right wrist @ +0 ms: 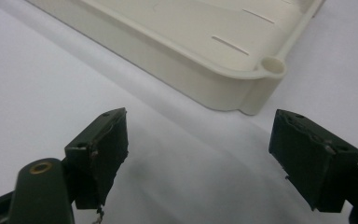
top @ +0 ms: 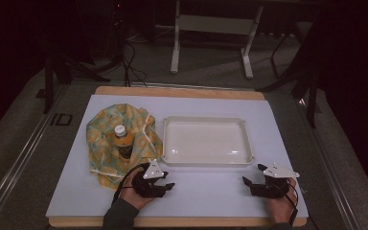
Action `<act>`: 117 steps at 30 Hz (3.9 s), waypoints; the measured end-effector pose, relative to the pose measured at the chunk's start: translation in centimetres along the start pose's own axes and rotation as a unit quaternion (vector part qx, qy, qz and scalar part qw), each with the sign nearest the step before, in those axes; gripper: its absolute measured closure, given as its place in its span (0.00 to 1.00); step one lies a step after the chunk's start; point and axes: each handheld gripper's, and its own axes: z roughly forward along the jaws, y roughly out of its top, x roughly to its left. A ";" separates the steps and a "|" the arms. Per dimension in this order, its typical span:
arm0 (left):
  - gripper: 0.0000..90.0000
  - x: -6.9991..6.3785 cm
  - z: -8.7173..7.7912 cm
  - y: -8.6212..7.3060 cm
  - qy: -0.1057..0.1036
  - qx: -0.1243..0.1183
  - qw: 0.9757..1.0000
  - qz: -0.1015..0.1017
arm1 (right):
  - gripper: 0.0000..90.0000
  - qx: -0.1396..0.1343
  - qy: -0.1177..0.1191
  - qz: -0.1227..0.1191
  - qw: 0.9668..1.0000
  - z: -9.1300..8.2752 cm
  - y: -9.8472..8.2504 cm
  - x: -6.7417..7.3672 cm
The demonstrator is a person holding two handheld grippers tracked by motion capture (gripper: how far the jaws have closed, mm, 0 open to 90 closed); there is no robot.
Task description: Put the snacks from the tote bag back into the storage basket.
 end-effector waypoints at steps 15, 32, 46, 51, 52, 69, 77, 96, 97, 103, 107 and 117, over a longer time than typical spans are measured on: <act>0.55 0.2 0.0 0.1 -0.009 0.001 1.000 -0.005 | 0.23 -0.028 0.005 0.000 1.000 -0.5 -0.3 0.0; 0.58 -0.3 -1.9 2.5 -0.022 0.025 0.999 0.037 | 0.20 -0.038 0.007 0.000 0.999 -0.7 -0.4 0.0; 0.56 0.1 -4.2 4.0 -0.007 0.037 0.997 0.061 | 0.18 -0.030 0.007 -0.016 0.999 -0.5 -0.3 0.2; 0.56 0.2 -4.6 4.2 -0.009 0.044 0.997 0.067 | 0.18 -0.031 0.006 -0.018 0.999 -0.5 -0.3 0.3; 0.56 0.2 -4.6 4.2 -0.010 0.046 0.997 0.069 | 0.18 -0.032 0.006 -0.018 0.999 -0.5 -0.3 0.3; 0.55 0.2 -5.4 5.3 -0.021 0.089 0.991 0.102 | 0.17 -0.035 0.002 -0.026 0.999 -0.6 -0.3 0.5; 0.55 0.5 -5.8 5.9 -0.030 0.098 0.988 0.112 | 0.17 -0.036 0.001 -0.026 0.999 -0.6 -0.4 0.5; 0.55 1.9 -7.6 8.1 -0.029 0.098 0.986 0.133 | 0.17 -0.037 0.003 -0.023 0.999 -0.7 -0.4 0.4; 0.55 2.0 -7.7 8.2 -0.028 0.101 0.985 0.135 | 0.17 -0.038 0.003 -0.022 0.999 -0.7 -0.4 0.4; 0.55 2.7 -8.1 8.6 -0.025 0.105 0.985 0.136 | 0.17 -0.037 0.002 -0.022 0.999 -0.7 -0.4 0.5; 0.55 3.1 -8.3 9.0 -0.019 0.107 0.985 0.136 | 0.17 -0.038 0.002 -0.022 0.999 -0.7 -0.4 0.5; 0.55 4.5 -8.8 10.4 -0.011 0.120 0.983 0.139 | 0.17 -0.038 0.002 -0.024 0.999 -0.7 -0.4 0.4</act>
